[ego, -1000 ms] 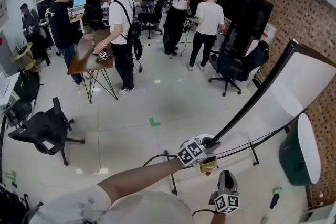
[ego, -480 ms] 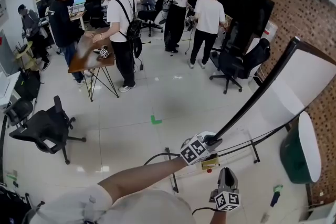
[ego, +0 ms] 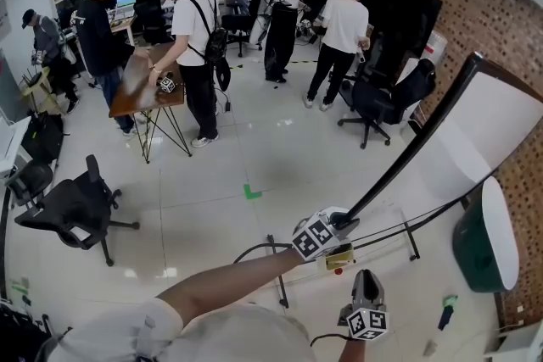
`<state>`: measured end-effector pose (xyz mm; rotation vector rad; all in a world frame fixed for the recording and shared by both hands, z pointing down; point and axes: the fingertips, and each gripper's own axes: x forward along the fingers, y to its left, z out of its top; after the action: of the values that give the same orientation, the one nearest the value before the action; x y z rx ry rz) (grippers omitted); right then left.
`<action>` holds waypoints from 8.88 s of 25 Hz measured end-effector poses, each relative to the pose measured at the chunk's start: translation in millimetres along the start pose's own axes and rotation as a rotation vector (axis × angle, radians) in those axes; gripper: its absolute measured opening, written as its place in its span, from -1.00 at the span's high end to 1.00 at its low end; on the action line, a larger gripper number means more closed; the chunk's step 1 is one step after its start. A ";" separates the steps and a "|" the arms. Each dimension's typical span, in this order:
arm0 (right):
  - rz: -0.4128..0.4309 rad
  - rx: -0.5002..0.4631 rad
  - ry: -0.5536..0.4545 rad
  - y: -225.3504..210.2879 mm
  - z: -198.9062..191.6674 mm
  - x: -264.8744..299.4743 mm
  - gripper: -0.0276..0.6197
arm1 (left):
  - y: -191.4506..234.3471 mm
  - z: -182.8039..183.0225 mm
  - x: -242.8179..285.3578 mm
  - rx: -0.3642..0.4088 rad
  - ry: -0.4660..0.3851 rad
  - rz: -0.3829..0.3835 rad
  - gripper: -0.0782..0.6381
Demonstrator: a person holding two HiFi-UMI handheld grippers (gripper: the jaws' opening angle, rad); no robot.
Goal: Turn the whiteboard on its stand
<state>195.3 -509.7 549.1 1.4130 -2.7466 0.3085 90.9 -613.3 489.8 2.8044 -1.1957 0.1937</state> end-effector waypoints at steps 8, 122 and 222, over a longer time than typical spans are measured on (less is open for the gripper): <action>-0.018 0.005 -0.002 6.4 -1.6 -8.7 0.74 | -1.1 1.0 -6.9 -0.009 -0.006 -0.022 0.61; -0.191 0.070 0.029 204.0 -22.8 -253.5 0.76 | -59.9 -16.6 -247.5 -0.059 -0.063 -0.058 0.59; -0.067 -0.007 0.056 511.5 -128.5 -365.9 0.78 | 15.0 -100.0 -646.9 0.072 -0.157 0.089 0.53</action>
<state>-11.8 97.9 548.5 1.4670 -2.6472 0.3305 -372.0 -150.3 492.0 2.8762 -1.3750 0.0219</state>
